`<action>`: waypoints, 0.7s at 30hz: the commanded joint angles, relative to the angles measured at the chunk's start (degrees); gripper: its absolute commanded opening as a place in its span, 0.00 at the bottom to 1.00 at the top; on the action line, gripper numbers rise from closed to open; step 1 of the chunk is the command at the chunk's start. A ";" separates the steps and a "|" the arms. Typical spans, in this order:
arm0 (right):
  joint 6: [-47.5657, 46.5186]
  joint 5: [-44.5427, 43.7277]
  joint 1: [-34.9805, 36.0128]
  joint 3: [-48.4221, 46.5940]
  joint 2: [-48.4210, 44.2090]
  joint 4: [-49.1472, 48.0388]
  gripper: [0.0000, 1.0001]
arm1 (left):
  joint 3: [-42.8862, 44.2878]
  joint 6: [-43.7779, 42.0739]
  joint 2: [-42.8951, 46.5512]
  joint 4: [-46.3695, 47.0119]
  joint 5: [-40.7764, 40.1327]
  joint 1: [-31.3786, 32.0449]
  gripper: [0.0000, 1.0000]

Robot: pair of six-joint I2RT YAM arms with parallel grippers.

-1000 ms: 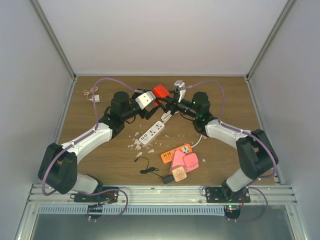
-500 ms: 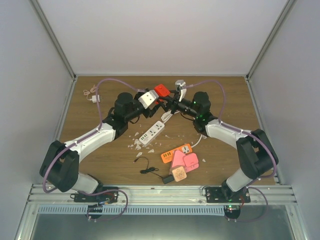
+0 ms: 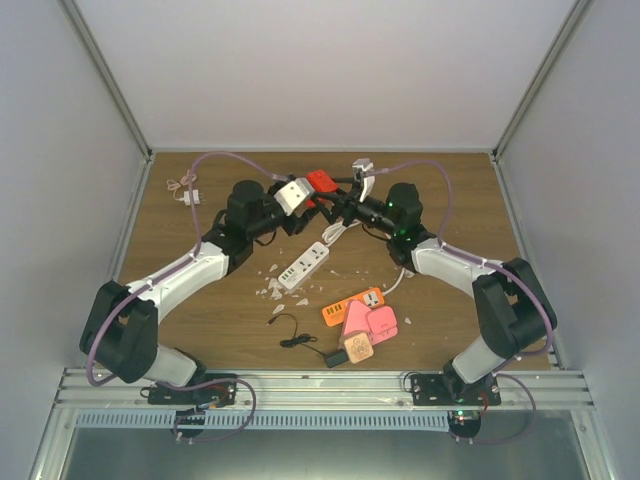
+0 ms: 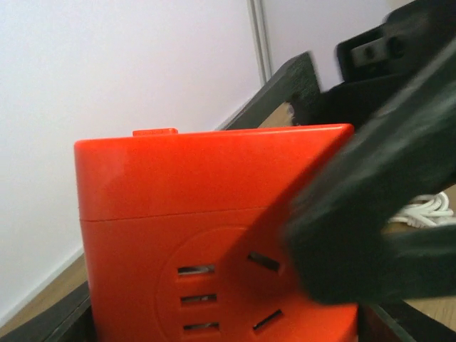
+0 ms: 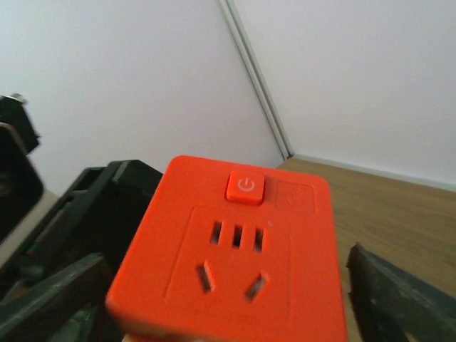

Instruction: Pull the plug off the socket

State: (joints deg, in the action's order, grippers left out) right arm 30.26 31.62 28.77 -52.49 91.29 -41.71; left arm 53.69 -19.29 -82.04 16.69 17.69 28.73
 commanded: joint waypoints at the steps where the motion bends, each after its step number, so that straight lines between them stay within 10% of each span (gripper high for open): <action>1: -0.92 -0.05 -0.68 0.48 -0.92 -1.82 0.95 | 3.38 2.63 -1.00 -3.83 4.52 -4.27 0.41; 21: -7.77 -1.66 -1.86 -0.83 -0.44 2.91 1.00 | 27.49 7.42 -23.50 -30.12 6.57 -26.25 0.37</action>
State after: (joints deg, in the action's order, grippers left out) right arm 24.58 30.83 27.29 -52.49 91.26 -39.57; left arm 75.68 -12.34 -101.80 -9.08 24.34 4.75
